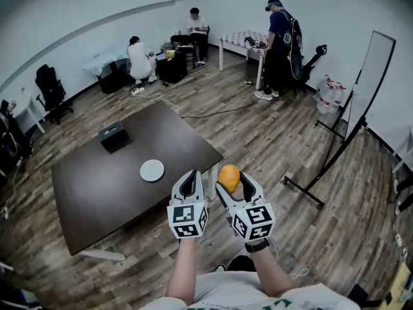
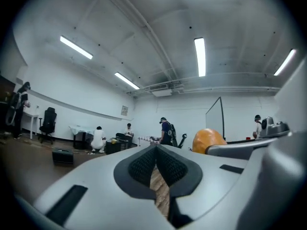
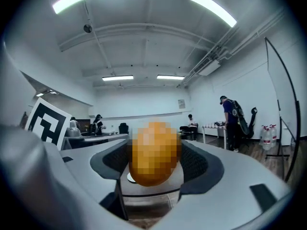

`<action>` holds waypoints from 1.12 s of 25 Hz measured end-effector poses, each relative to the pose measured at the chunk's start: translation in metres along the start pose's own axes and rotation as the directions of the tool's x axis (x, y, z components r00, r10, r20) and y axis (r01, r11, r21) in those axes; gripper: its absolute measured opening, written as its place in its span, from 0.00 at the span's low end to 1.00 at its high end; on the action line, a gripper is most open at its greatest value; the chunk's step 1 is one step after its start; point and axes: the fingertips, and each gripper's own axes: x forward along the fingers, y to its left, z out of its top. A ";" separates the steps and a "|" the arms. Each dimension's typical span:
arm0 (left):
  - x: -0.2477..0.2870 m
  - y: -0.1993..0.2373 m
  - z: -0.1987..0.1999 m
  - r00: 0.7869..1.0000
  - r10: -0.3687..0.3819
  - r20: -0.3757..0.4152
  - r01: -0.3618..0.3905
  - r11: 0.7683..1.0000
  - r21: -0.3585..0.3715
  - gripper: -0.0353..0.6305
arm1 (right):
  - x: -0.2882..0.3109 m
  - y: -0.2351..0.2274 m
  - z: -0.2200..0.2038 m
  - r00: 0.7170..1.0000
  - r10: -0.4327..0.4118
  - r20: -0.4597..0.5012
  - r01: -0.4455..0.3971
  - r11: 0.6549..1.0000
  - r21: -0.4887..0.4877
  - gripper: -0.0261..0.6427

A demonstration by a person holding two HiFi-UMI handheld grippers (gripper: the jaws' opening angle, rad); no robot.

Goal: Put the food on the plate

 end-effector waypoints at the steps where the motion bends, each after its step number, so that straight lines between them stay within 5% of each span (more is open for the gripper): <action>1: 0.000 0.017 0.002 1.000 0.031 0.005 -0.031 1.000 0.002 0.07 | 0.015 0.008 0.001 1.000 0.030 -0.001 -0.030 1.000 -0.004 0.53; 8: 0.011 0.131 0.015 0.974 0.216 0.059 -0.217 0.976 0.002 0.07 | 0.136 0.063 0.000 0.969 0.248 -0.015 -0.248 0.969 -0.015 0.53; 17: 0.045 0.257 0.041 0.871 0.484 0.090 -0.486 0.874 0.011 0.07 | 0.278 0.116 0.026 0.875 0.483 -0.016 -0.482 0.871 -0.097 0.53; 28: 0.118 0.332 0.042 0.787 0.612 0.072 -0.615 0.788 0.028 0.07 | 0.403 0.114 0.030 0.782 0.623 -0.035 -0.623 0.778 -0.083 0.53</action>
